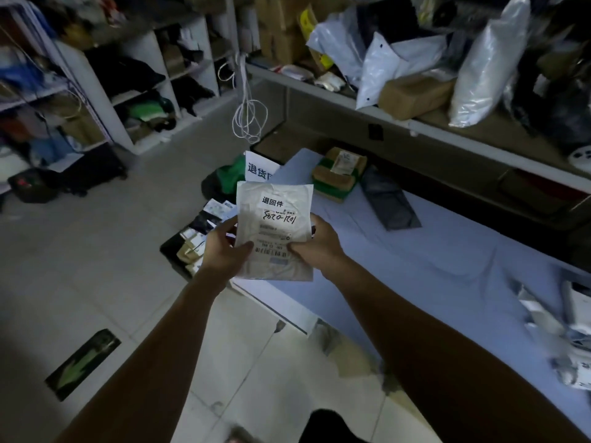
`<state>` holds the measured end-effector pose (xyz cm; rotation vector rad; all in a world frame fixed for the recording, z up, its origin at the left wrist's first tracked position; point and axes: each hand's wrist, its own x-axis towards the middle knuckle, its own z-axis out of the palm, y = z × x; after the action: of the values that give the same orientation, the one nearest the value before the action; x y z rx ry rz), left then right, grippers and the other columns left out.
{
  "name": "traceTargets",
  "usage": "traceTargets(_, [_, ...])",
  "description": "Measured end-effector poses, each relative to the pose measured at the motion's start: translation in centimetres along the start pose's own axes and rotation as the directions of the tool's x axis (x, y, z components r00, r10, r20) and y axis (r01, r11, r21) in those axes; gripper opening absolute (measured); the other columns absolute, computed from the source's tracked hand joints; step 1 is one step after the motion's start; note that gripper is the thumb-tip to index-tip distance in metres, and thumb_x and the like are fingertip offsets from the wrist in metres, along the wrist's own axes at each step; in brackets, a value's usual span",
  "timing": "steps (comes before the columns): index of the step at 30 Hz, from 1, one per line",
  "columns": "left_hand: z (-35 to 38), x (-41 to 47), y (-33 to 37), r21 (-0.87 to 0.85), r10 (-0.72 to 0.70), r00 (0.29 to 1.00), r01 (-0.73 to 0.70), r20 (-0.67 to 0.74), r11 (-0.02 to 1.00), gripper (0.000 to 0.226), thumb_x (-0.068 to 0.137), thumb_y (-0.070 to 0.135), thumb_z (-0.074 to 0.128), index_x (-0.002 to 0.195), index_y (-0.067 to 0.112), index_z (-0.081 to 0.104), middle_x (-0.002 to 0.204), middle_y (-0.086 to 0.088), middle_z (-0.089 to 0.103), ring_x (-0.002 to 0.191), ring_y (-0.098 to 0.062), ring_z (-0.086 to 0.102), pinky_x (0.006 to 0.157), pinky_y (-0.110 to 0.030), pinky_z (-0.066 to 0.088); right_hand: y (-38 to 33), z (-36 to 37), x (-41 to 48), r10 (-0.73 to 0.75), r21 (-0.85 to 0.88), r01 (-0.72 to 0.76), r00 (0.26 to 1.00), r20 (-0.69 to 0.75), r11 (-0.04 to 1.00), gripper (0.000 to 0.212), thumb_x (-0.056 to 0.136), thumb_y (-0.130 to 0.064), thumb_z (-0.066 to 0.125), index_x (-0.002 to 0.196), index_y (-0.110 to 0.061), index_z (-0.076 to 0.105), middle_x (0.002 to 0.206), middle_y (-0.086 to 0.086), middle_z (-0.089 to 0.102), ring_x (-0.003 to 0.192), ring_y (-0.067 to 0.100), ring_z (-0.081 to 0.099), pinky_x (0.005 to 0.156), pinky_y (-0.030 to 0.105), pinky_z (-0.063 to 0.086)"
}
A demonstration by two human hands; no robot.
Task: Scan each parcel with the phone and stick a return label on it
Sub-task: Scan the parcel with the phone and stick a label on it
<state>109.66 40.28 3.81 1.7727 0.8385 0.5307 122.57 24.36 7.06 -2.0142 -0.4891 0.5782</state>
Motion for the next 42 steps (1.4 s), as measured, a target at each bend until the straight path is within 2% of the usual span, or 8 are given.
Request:
traceTargets(4, [-5.9, 5.7, -2.0, 0.042, 0.022, 0.997, -0.025, 0.077, 0.999, 0.056, 0.083, 0.002, 0.075, 0.135, 0.015, 0.061, 0.104, -0.003, 0.065, 0.077, 0.0, 0.058, 0.058, -0.009, 0.045, -3.7, 6.0, 3.0, 0.013, 0.01, -0.013, 1.0, -0.013, 1.0, 0.061, 0.071, -0.008, 0.078, 0.128, -0.021, 0.06, 0.114, -0.007, 0.066, 0.104, 0.016, 0.064, 0.088, 0.035, 0.056])
traceTargets(10, [-11.2, 15.1, -5.3, 0.024, 0.027, 0.991, -0.031, 0.131, 0.999, 0.061, 0.082, -0.002, 0.073, 0.138, 0.017, 0.057, 0.093, 0.015, 0.062, 0.074, 0.019, 0.06, 0.055, -0.002, 0.046, -6.8, 13.5, 10.3, 0.054, 0.038, -0.054, 0.998, -0.011, 0.998, 0.063, 0.074, -0.003, 0.078, 0.132, -0.016, 0.059, 0.122, 0.005, 0.069, 0.108, 0.021, 0.065, 0.096, 0.047, 0.056])
traceTargets(17, [-15.8, 27.4, -10.7, 0.102, -0.062, 0.987, 0.047, 0.15, 0.994, 0.068, 0.079, -0.004, 0.077, 0.14, 0.016, 0.056, 0.096, 0.019, 0.061, 0.081, 0.011, 0.063, 0.065, -0.001, 0.043, -7.1, 23.7, 22.3, 0.159, 0.007, -0.159, 0.987, -0.021, 0.987, 0.06, 0.075, -0.013, 0.082, 0.13, -0.013, 0.06, 0.122, 0.007, 0.069, 0.109, 0.025, 0.066, 0.091, 0.037, 0.055])
traceTargets(23, [-18.9, 36.1, -16.7, 0.291, -0.167, 0.953, 0.09, 0.254, 0.953, 0.062, 0.084, 0.004, 0.075, 0.142, 0.015, 0.055, 0.117, -0.002, 0.064, 0.099, -0.018, 0.062, 0.074, -0.008, 0.046, -6.5, 32.1, 28.2, 0.318, 0.029, -0.317, 0.948, -0.023, 0.948, 0.058, 0.074, -0.014, 0.081, 0.128, -0.015, 0.061, 0.122, 0.006, 0.07, 0.115, 0.026, 0.065, 0.099, 0.044, 0.053])
traceTargets(31, [-21.3, 49.2, -25.4, 0.408, -0.301, 0.843, 0.108, 0.446, 0.907, 0.055, 0.088, 0.005, 0.068, 0.141, 0.013, 0.054, 0.126, -0.009, 0.062, 0.114, -0.026, 0.062, 0.097, -0.045, 0.055, -5.2, 42.4, 36.0, 0.499, 0.101, -0.491, 0.864, -0.071, 0.865, 0.059, 0.076, -0.009, 0.083, 0.129, -0.009, 0.058, 0.118, 0.008, 0.07, 0.108, 0.03, 0.067, 0.092, 0.045, 0.056])
traceTargets(36, [-19.4, 56.2, -31.0, 0.419, -0.317, 0.757, 0.062, 0.572, 0.906, 0.054, 0.086, 0.0, 0.063, 0.137, 0.012, 0.054, 0.121, -0.002, 0.061, 0.109, -0.021, 0.061, 0.074, -0.014, 0.05, -2.2, 47.8, 41.1, 0.643, 0.17, -0.623, 0.758, -0.109, 0.763, 0.057, 0.08, -0.014, 0.083, 0.131, -0.012, 0.058, 0.121, 0.006, 0.07, 0.105, 0.024, 0.068, 0.073, 0.025, 0.056])
traceTargets(38, [-17.4, 59.0, -32.8, 0.398, -0.273, 0.734, 0.004, 0.622, 0.917, 0.054, 0.086, 0.0, 0.065, 0.137, 0.012, 0.055, 0.114, 0.006, 0.058, 0.104, -0.014, 0.059, 0.067, -0.003, 0.046, -0.4, 48.6, 43.9, 0.648, 0.145, -0.631, 0.742, -0.171, 0.762, 0.062, 0.08, -0.017, 0.083, 0.135, -0.013, 0.056, 0.123, 0.006, 0.069, 0.105, 0.024, 0.068, 0.08, 0.034, 0.059])
traceTargets(42, [-12.9, 62.3, -35.6, 0.325, -0.224, 0.677, -0.023, 0.701, 0.945, 0.063, 0.085, 0.0, 0.071, 0.143, 0.016, 0.05, 0.131, 0.0, 0.059, 0.116, -0.013, 0.06, 0.078, -0.011, 0.054, 4.0, 48.6, 48.6, 0.639, 0.081, -0.651, 0.702, -0.314, 0.755, 0.07, 0.077, -0.025, 0.084, 0.139, -0.015, 0.052, 0.122, 0.004, 0.069, 0.109, 0.025, 0.066, 0.09, 0.037, 0.055])
